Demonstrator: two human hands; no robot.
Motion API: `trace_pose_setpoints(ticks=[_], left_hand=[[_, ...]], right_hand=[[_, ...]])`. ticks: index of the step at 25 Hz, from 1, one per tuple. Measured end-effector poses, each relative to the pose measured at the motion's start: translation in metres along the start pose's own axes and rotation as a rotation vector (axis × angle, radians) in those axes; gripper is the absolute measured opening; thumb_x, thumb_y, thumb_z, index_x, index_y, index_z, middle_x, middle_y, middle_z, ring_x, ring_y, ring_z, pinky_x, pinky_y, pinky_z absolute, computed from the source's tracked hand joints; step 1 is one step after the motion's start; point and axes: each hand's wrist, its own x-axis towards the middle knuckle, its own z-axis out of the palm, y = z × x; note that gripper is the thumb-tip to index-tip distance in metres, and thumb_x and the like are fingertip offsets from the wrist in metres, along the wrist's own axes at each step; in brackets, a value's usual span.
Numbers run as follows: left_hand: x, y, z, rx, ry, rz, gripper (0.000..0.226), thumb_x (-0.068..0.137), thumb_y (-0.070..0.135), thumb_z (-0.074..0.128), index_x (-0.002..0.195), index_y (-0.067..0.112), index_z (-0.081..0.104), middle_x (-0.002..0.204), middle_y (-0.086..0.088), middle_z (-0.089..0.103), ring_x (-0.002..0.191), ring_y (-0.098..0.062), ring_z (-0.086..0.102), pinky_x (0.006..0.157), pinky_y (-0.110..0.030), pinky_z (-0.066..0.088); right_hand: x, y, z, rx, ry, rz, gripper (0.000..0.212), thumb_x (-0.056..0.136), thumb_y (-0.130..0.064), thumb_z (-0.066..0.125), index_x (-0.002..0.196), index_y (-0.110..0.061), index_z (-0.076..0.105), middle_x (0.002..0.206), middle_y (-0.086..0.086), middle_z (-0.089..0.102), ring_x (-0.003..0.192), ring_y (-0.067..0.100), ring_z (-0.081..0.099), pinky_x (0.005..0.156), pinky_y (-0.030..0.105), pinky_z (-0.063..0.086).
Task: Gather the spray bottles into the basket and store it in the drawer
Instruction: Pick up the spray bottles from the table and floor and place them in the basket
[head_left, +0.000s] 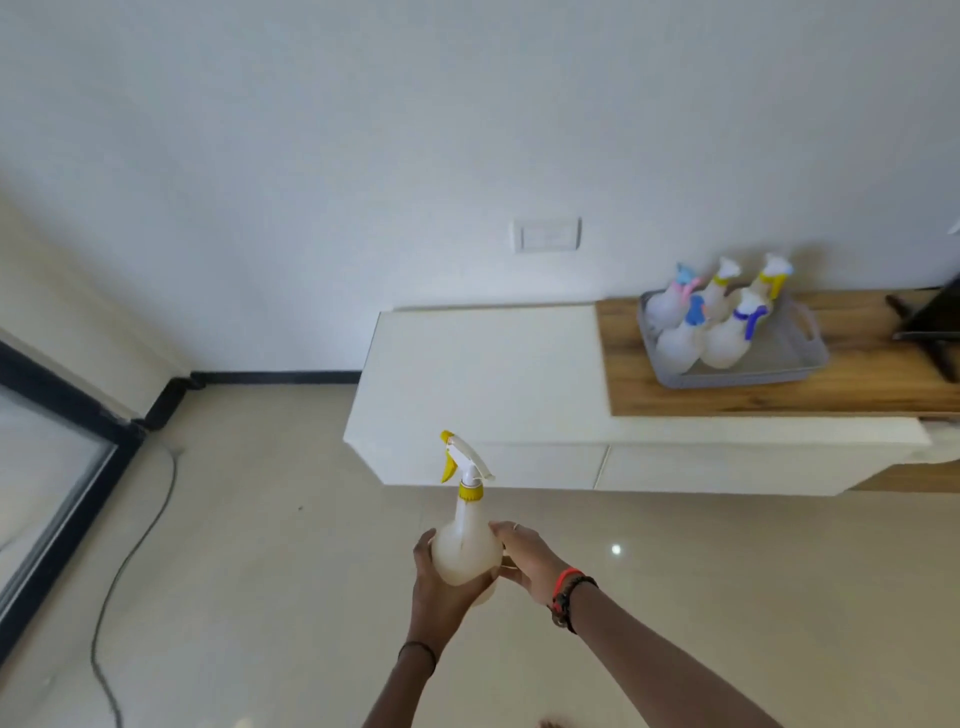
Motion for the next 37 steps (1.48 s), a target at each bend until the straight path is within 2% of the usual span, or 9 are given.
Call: trace_pose_setpoints(ticks=[3, 7, 10, 13, 21, 25, 30, 34, 37], left_hand=[[-0.01, 0.029, 0.025, 0.028, -0.068, 0.031, 0.091, 0.057, 0.033, 0.088, 0.125, 0.026, 0.029, 0.119, 0.004, 0.046, 0.105, -0.018, 0.051, 0.065, -0.011, 0.044], [-0.013, 0.063, 0.061, 0.076, -0.164, 0.111, 0.089, 0.059, 0.033, 0.088, 0.13, 0.022, 0.035, 0.124, 0.001, 0.043, 0.111, -0.016, 0.048, 0.085, -0.023, 0.048], [-0.012, 0.086, 0.094, 0.191, -0.183, 0.174, 0.092, 0.058, 0.039, 0.086, 0.135, 0.02, 0.039, 0.126, 0.004, 0.038, 0.12, -0.016, 0.04, 0.1, -0.028, 0.04], [-0.011, 0.109, 0.135, 0.283, -0.189, 0.19, 0.095, 0.057, 0.047, 0.084, 0.137, 0.024, 0.038, 0.126, 0.001, 0.038, 0.122, -0.018, 0.035, 0.105, -0.033, 0.036], [-0.01, 0.173, 0.271, 0.264, -0.291, 0.162, 0.095, 0.059, 0.04, 0.085, 0.139, 0.02, 0.037, 0.121, 0.005, 0.037, 0.118, -0.018, 0.043, 0.102, -0.034, 0.043], [-0.006, 0.205, 0.333, 0.251, -0.347, 0.166, 0.097, 0.06, 0.036, 0.086, 0.14, 0.019, 0.035, 0.123, 0.006, 0.036, 0.122, -0.021, 0.043, 0.104, -0.036, 0.043], [0.017, 0.241, 0.388, 0.237, -0.35, 0.164, 0.107, 0.058, 0.037, 0.087, 0.145, 0.017, 0.028, 0.134, 0.001, 0.041, 0.125, -0.019, 0.043, 0.106, -0.042, 0.042], [0.044, 0.264, 0.42, 0.207, -0.376, 0.161, 0.098, 0.057, 0.034, 0.087, 0.138, 0.021, 0.032, 0.122, 0.009, 0.046, 0.118, -0.014, 0.043, 0.094, -0.029, 0.041], [0.076, 0.283, 0.445, 0.181, -0.423, 0.179, 0.085, 0.059, 0.024, 0.087, 0.13, 0.021, 0.039, 0.121, 0.006, 0.052, 0.112, -0.014, 0.048, 0.085, -0.021, 0.038]], right_hand=[[-0.028, -0.012, -0.034, 0.037, 0.048, -0.034, 0.024, 0.091, -0.023, 0.05, 0.108, -0.013, 0.065, 0.089, -0.001, 0.064, 0.08, 0.014, 0.06, 0.066, 0.02, 0.049], [-0.049, -0.025, -0.081, 0.121, 0.125, -0.072, 0.032, 0.093, -0.02, 0.049, 0.118, -0.006, 0.062, 0.093, 0.002, 0.064, 0.08, 0.014, 0.061, 0.063, 0.02, 0.049], [-0.055, -0.034, -0.12, 0.19, 0.165, -0.096, 0.031, 0.093, -0.019, 0.049, 0.119, -0.006, 0.062, 0.097, 0.003, 0.065, 0.086, 0.017, 0.061, 0.072, 0.023, 0.052], [-0.055, -0.043, -0.165, 0.253, 0.201, -0.115, 0.032, 0.093, -0.022, 0.052, 0.119, -0.006, 0.061, 0.104, 0.006, 0.064, 0.095, 0.021, 0.06, 0.085, 0.03, 0.051], [-0.051, -0.077, -0.311, 0.174, 0.322, -0.122, 0.031, 0.093, -0.025, 0.052, 0.117, -0.008, 0.062, 0.121, 0.014, 0.064, 0.114, 0.028, 0.059, 0.101, 0.038, 0.048], [-0.051, -0.1, -0.379, 0.161, 0.363, -0.123, 0.03, 0.092, -0.029, 0.054, 0.115, -0.012, 0.063, 0.12, 0.012, 0.062, 0.11, 0.025, 0.057, 0.096, 0.034, 0.046], [-0.042, -0.128, -0.437, 0.195, 0.391, -0.129, 0.008, 0.09, -0.026, 0.057, 0.092, -0.021, 0.063, 0.104, 0.01, 0.061, 0.092, 0.022, 0.053, 0.083, 0.033, 0.046], [-0.03, -0.153, -0.469, 0.217, 0.417, -0.13, 0.005, 0.091, -0.026, 0.057, 0.091, -0.025, 0.061, 0.105, 0.006, 0.059, 0.091, 0.02, 0.054, 0.075, 0.028, 0.049], [-0.01, -0.178, -0.494, 0.225, 0.455, -0.117, 0.015, 0.092, -0.024, 0.055, 0.106, -0.02, 0.059, 0.116, 0.01, 0.059, 0.108, 0.025, 0.057, 0.086, 0.03, 0.048]])
